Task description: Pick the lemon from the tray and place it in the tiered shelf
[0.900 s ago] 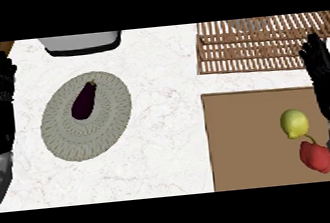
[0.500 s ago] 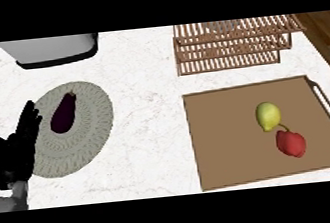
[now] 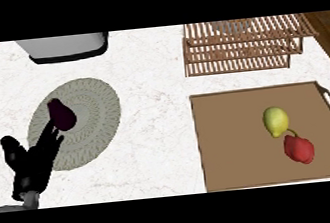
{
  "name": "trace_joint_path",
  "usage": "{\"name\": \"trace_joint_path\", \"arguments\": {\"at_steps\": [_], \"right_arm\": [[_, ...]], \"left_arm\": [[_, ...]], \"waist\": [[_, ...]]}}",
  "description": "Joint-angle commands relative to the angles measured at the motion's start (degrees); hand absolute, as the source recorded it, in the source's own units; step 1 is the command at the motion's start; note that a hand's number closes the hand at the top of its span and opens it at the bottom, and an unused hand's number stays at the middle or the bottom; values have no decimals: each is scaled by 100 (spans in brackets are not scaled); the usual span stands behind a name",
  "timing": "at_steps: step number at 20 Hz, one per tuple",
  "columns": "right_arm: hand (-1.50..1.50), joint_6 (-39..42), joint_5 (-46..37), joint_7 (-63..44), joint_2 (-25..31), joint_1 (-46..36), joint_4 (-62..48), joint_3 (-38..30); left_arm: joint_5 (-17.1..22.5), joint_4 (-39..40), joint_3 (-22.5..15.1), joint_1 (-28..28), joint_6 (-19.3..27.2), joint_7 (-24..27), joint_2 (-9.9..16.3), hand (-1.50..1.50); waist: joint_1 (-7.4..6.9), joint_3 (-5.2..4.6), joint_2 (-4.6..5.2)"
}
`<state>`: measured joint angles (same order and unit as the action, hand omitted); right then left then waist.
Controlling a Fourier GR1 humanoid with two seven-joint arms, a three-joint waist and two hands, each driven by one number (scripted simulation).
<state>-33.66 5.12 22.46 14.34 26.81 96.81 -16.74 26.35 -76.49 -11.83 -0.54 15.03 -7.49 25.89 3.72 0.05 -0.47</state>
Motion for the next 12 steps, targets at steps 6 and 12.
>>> {"name": "trace_joint_path", "arguments": {"at_steps": [6, 12], "right_arm": [[-150, 443, -846, -492, -264, 2294, 2235, 1024], [-150, -1, -2590, -2983, -16, 2213, 3274, 1710]], "left_arm": [[-58, -101, -127, -177, -208, -401, -112, 0], [-131, -112, -199, -330, -241, -523, -218, 0]], "waist": [[-295, -16, 48], [-489, -26, 116]]}}
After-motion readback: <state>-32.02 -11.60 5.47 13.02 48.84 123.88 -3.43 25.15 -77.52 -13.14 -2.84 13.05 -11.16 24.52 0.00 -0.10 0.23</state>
